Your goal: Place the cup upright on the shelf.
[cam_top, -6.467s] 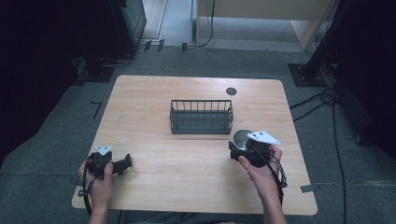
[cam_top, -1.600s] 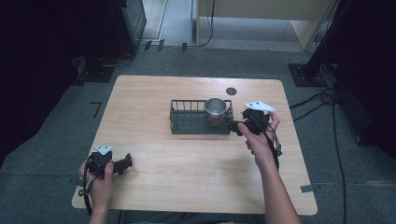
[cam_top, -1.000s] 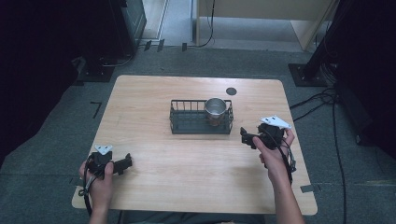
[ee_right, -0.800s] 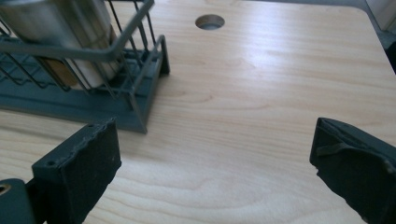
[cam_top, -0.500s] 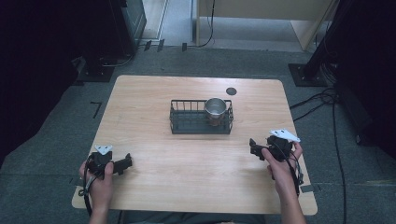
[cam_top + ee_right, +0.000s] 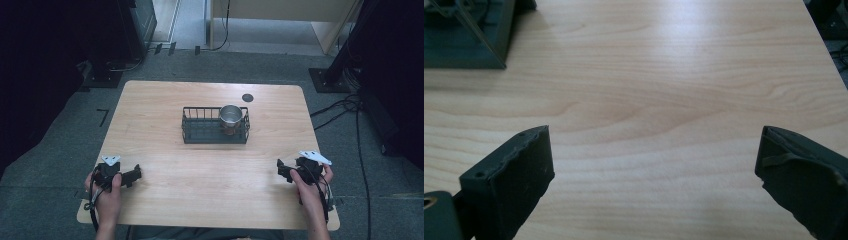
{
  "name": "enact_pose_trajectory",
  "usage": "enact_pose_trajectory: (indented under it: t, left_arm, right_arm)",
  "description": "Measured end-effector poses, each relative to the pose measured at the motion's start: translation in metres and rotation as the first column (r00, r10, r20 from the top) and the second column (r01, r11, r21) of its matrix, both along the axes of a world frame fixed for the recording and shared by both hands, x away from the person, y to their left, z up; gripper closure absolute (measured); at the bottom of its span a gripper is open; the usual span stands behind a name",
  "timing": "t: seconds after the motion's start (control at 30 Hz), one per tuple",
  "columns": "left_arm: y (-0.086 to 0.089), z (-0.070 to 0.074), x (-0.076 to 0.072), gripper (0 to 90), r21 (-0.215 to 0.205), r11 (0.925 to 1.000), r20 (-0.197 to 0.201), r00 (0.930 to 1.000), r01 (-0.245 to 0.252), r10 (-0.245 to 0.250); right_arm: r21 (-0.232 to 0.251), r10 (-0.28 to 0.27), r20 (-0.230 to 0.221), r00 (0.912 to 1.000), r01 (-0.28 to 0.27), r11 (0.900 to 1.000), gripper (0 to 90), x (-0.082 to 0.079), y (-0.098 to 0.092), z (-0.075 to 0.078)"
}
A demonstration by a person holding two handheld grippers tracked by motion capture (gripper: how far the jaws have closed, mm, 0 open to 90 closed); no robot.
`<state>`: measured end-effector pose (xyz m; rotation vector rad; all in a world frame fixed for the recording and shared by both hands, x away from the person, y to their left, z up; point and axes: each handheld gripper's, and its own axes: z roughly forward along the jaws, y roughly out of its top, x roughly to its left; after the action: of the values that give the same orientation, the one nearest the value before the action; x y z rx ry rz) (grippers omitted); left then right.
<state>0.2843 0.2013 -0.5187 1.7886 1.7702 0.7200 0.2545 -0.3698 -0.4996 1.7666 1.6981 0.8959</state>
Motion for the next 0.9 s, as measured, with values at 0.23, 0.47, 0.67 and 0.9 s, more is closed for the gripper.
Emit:
enact_pose_trajectory:
  t: [0.23,0.47,0.67,0.9]
  left_arm:
    - [0.0,0.0,0.0,0.0,0.0,1.0,0.0,1.0,0.0,0.0]
    - [0.0,0.0,0.0,0.0,0.0,1.0,0.0,1.0,0.0,0.0]
    - [0.0,0.0,0.0,0.0,0.0,1.0,0.0,1.0,-0.001,0.001]
    - [0.0,0.0,0.0,0.0,0.001,1.0,0.0,1.0,0.0,0.0]
  right_arm:
    - [-0.008,-0.024,-0.028,0.9993,0.024,1.0,2.0,-0.013,-0.011,-0.013]
    - [-0.021,-0.056,-0.062,0.9965,0.055,0.998,2.0,-0.027,-0.025,-0.022]
    - [-0.024,-0.081,-0.072,0.9941,0.08,0.997,1.9,-0.038,-0.035,-0.026]
    - [-0.072,-0.098,-0.075,0.9924,0.092,0.993,1.8,-0.049,-0.041,-0.028]
